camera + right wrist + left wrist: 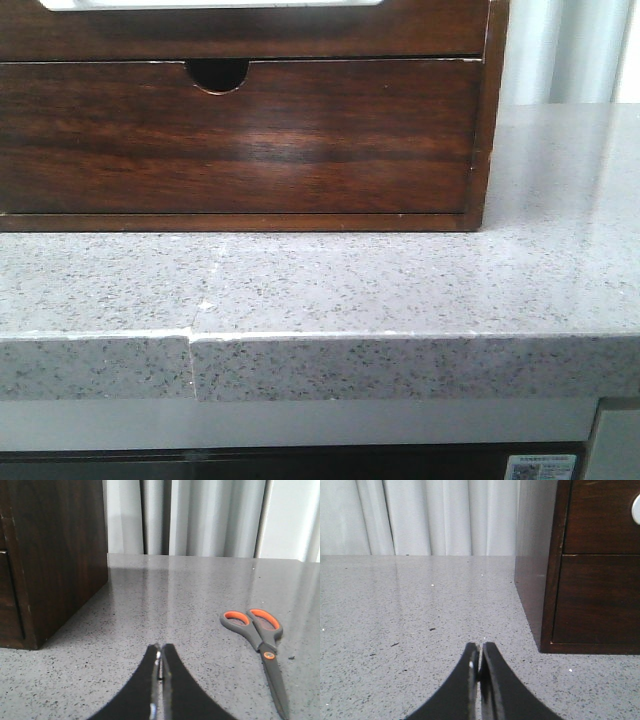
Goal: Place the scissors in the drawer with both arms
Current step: 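Move the left gripper toward the white drawer handle of the wooden cabinet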
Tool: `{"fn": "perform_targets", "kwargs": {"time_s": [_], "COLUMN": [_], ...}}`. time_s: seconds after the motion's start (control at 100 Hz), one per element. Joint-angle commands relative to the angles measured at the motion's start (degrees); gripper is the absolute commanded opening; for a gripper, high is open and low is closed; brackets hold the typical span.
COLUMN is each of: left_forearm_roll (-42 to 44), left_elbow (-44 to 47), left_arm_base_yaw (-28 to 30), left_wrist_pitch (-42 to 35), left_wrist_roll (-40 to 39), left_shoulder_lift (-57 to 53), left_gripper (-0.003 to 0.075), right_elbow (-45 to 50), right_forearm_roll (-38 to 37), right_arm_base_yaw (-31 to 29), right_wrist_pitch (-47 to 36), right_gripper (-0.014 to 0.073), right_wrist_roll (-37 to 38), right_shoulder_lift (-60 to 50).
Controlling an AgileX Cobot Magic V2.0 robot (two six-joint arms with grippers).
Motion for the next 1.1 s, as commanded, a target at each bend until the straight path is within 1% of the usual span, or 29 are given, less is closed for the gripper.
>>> {"fn": "perform_targets", "kwargs": {"time_s": [0.0, 0.75, 0.94, 1.09], "left_forearm_roll": [-0.1, -0.1, -0.1, -0.4], "left_elbow": [2.1, 2.1, 2.1, 1.9], "left_arm_base_yaw": [-0.2, -0.2, -0.2, -0.2], "left_wrist_pitch": [-4.9, -4.9, -4.9, -8.2], "left_wrist_roll": [-0.4, -0.4, -0.4, -0.4], "left_shoulder_lift": [-1.7, -1.7, -1.7, -1.7], "left_gripper": [-0.0020, -0.0020, -0.0020, -0.0020], "right_elbow": [0.9, 0.9, 0.9, 0.7], "right_forearm_roll": [-0.4, -0.4, -0.4, 0.6], "right_arm_base_yaw": [0.1, 0.1, 0.1, 0.1], "right_wrist_pitch": [-5.2, -5.3, -7.5, -10.3], "right_gripper": [-0.0069, -0.0069, -0.0069, -0.0069], "right_wrist_roll": [-0.5, -0.5, -0.5, -0.5], "right_shoulder_lift": [-1.3, -1.3, -1.3, -1.3]}}
